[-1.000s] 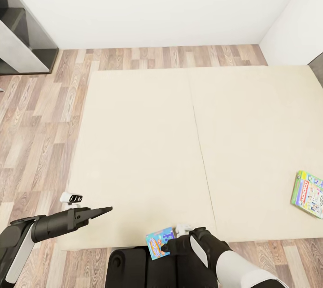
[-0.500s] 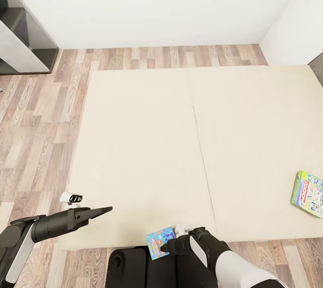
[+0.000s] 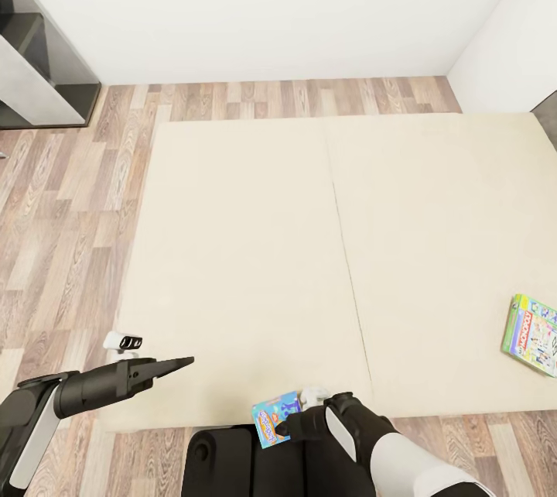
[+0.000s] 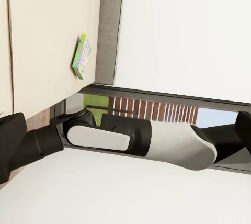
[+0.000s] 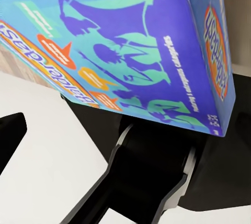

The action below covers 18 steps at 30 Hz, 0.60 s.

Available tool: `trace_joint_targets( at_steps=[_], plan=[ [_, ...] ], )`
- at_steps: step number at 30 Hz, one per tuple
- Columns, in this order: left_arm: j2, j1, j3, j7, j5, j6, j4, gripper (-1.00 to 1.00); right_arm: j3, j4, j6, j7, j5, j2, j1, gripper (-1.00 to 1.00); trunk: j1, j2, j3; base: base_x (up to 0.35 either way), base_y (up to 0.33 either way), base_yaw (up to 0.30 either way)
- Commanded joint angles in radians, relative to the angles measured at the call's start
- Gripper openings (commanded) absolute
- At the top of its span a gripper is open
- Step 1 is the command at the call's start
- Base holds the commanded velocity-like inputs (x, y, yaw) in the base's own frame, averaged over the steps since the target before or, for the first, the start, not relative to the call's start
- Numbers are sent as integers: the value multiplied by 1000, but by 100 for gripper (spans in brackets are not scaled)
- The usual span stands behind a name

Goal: Put all the toys in the child's room - the three board games (two on the bed and one on the table), the two jigsaw puzzles on the table, and the tennis ball on the table - inside the toy box on the table in the child's room.

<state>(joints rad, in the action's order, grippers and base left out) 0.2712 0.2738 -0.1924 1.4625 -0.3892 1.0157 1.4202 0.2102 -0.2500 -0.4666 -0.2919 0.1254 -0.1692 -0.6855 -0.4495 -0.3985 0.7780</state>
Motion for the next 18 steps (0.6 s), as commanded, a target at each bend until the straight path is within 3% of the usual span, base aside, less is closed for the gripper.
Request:
trace_joint_targets(
  at_steps=[1, 18],
  plan=[
    [0, 0, 0, 2, -1, 11, 0, 100, 8, -1, -4, 2, 9, 0, 0, 100, -1, -1, 1, 0, 0, 0],
    [0, 0, -1, 2, -1, 11, 0, 100, 7, -2, -2, 1, 8, 1, 0, 100, -1, -1, 7, 0, 0, 0]
  ],
)
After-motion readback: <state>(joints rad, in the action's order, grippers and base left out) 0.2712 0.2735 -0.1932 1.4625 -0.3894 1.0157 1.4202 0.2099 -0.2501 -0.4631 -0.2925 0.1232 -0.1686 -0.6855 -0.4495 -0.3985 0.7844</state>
